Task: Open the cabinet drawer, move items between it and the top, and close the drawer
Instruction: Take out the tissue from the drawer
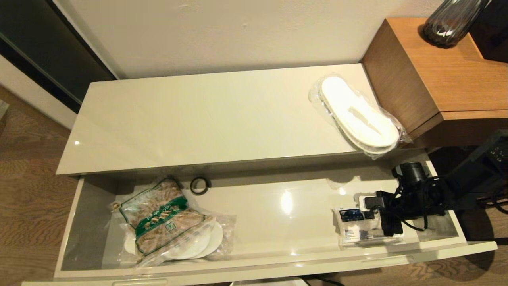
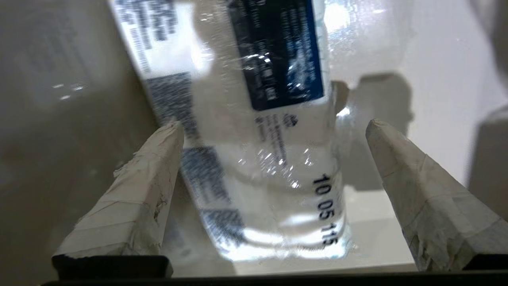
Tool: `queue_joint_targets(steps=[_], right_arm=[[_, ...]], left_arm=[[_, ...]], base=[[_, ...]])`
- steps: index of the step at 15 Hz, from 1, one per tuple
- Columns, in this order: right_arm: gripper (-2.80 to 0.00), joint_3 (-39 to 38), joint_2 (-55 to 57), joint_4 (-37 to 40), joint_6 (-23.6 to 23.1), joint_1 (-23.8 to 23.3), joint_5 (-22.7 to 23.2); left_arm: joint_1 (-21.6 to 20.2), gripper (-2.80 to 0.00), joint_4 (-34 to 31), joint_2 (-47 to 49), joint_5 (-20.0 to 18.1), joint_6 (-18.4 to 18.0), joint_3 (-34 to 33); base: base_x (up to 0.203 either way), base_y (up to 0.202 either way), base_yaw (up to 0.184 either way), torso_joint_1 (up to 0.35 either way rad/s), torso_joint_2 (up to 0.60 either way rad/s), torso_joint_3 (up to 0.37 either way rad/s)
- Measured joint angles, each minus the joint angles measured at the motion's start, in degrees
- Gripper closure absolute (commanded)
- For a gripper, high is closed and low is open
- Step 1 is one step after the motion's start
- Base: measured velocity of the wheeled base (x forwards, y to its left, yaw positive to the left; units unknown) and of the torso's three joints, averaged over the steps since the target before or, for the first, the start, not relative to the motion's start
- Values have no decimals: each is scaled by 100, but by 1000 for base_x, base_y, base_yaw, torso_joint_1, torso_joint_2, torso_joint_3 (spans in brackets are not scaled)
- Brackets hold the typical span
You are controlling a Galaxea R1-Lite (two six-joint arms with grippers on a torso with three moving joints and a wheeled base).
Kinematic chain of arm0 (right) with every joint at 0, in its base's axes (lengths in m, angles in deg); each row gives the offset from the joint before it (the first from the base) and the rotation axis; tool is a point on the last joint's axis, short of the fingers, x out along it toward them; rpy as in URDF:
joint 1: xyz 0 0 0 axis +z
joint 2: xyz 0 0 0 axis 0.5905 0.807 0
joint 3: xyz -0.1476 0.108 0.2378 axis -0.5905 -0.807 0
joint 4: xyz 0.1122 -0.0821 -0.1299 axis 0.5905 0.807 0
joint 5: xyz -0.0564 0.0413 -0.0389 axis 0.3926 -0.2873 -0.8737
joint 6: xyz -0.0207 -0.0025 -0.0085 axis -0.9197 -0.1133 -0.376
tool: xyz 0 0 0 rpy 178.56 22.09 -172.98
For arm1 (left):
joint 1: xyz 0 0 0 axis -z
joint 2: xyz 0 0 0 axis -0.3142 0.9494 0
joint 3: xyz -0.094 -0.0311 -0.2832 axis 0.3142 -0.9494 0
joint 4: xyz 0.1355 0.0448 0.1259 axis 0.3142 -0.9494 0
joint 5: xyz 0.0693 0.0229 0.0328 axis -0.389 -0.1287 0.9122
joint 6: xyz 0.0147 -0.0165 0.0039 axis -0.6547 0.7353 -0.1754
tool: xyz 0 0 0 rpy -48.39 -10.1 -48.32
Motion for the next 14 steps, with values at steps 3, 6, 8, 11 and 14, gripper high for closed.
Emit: queue_joint_targets(steps=[3, 6, 8, 11, 14], right_arm=[[-280, 102, 350, -627, 8, 2, -8], [-280, 370, 688, -756, 39, 2, 0], [-280, 518, 823, -715, 41, 2, 6], [-280, 656, 937, -679, 35, 2, 6], [-280, 714, 985, -626, 24, 5, 11]], left_arm=[[2, 0, 2, 0, -1, 0, 0], [2, 0, 0, 0, 0, 0, 0], [2, 0, 0, 0, 0, -1, 0], [0, 0, 2, 0, 0, -2, 0], [2, 0, 2, 0, -1, 0, 0]], base=[[0, 0, 0, 0, 0, 0], [0, 0, 0, 0, 0, 0], [0, 0, 0, 0, 0, 0], [0, 0, 0, 0, 0, 0], [0, 0, 0, 0, 0, 0]])
